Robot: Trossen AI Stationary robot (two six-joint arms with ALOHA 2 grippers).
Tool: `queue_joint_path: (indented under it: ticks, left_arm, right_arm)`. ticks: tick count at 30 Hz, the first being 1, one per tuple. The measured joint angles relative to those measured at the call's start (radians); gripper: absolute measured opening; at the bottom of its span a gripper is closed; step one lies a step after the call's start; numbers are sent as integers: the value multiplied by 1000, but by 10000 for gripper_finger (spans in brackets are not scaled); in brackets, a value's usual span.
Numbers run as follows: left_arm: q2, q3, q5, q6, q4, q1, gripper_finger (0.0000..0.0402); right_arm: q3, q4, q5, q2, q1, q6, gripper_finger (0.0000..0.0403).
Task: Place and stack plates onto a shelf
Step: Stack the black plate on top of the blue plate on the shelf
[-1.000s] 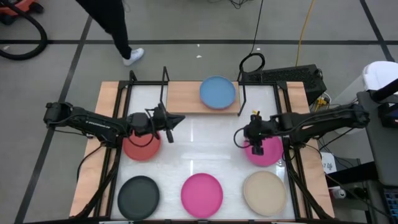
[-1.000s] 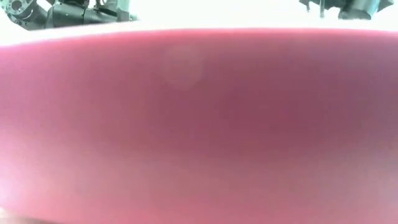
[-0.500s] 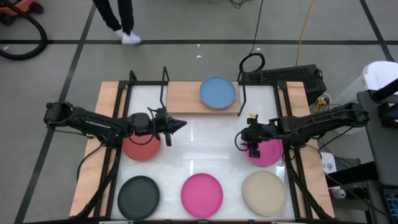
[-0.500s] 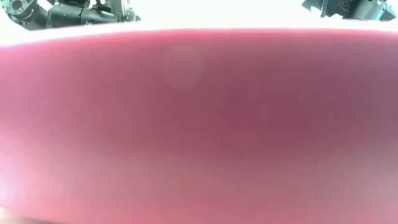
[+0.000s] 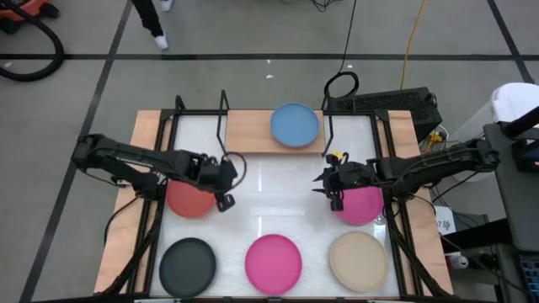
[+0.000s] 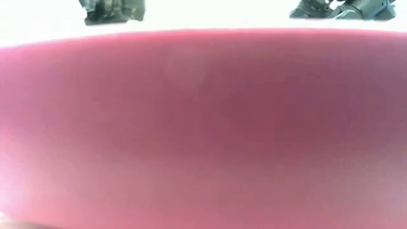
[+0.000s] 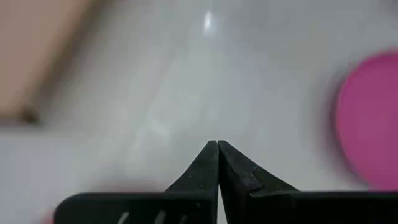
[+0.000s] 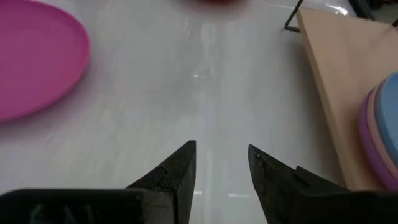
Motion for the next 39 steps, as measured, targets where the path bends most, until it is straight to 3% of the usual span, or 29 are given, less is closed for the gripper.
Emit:
queue_joint_path:
  ticks: [4, 9, 20, 24, 27, 32, 39]
  left_arm:
    - [64, -1, 45, -62, -14, -64, 5]
    - [128, -1, 46, 36, 57, -143, 15]
    - [206, -1, 5, -144, -60, -164, 138]
    - [204, -1, -6, -263, -140, -165, 162]
    - [204, -1, 74, -291, -167, -192, 165]
    - [204, -1, 211, -192, -161, -298, 165]
    - [205, -1, 270, -88, -113, -436, 165]
  right_arm:
    - [0, -13, -3, 0, 0, -17, 128]
    - [0, -14, -3, 0, 0, -21, 128]
    - [0, -21, -5, 0, 0, -24, 128]
    - [0, -22, -5, 0, 0, -25, 128]
    - [0, -21, -5, 0, 0, -24, 128]
    - [1, -21, -5, 0, 0, -25, 128]
    - [1, -13, -5, 0, 0, -25, 128]
